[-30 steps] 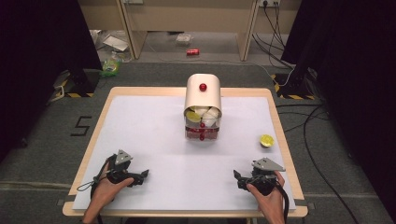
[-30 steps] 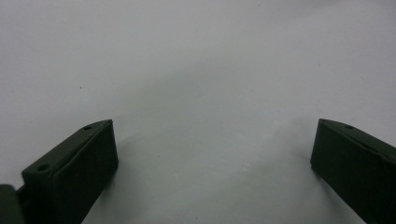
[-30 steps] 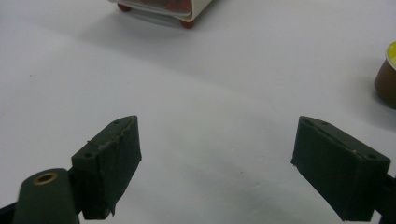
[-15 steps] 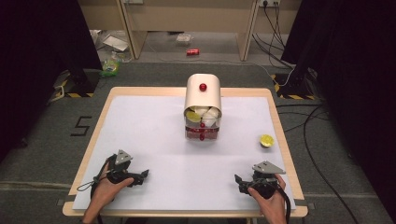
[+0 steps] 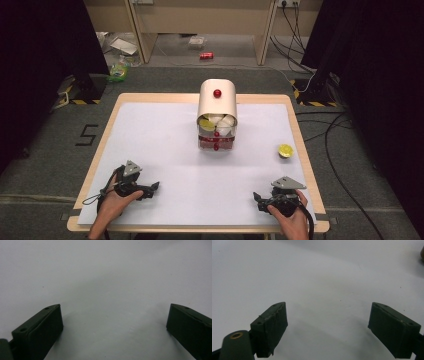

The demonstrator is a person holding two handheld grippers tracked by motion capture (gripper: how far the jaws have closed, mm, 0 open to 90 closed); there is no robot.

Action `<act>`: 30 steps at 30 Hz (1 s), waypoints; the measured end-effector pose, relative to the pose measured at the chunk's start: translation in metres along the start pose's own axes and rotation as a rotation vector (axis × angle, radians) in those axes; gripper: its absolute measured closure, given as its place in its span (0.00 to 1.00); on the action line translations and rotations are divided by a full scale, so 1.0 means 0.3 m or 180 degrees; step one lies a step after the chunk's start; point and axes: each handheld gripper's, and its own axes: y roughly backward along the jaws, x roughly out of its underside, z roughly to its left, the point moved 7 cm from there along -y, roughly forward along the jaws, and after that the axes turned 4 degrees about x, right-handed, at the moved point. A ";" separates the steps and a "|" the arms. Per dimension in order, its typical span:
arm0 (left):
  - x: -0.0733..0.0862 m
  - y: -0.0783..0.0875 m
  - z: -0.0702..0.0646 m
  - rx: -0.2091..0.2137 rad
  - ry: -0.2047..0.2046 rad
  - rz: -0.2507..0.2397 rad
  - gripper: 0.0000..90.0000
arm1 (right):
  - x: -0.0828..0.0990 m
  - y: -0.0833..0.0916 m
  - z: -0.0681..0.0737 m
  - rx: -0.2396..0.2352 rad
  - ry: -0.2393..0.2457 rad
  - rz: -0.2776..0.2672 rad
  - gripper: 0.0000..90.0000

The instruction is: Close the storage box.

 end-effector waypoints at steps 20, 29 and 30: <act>0.000 0.000 0.000 -0.0003 -0.0005 0.0003 0.00 | 0.051 0.026 -0.021 0.0048 -0.0047 0.0108 0.17; 0.000 0.000 0.000 -0.0003 -0.0006 0.0004 0.00 | 0.069 0.032 -0.018 0.0105 0.0060 0.0042 0.17; 0.000 0.000 0.000 -0.0003 -0.0006 0.0004 0.00 | 0.071 0.034 -0.017 0.0106 0.0050 0.0043 0.17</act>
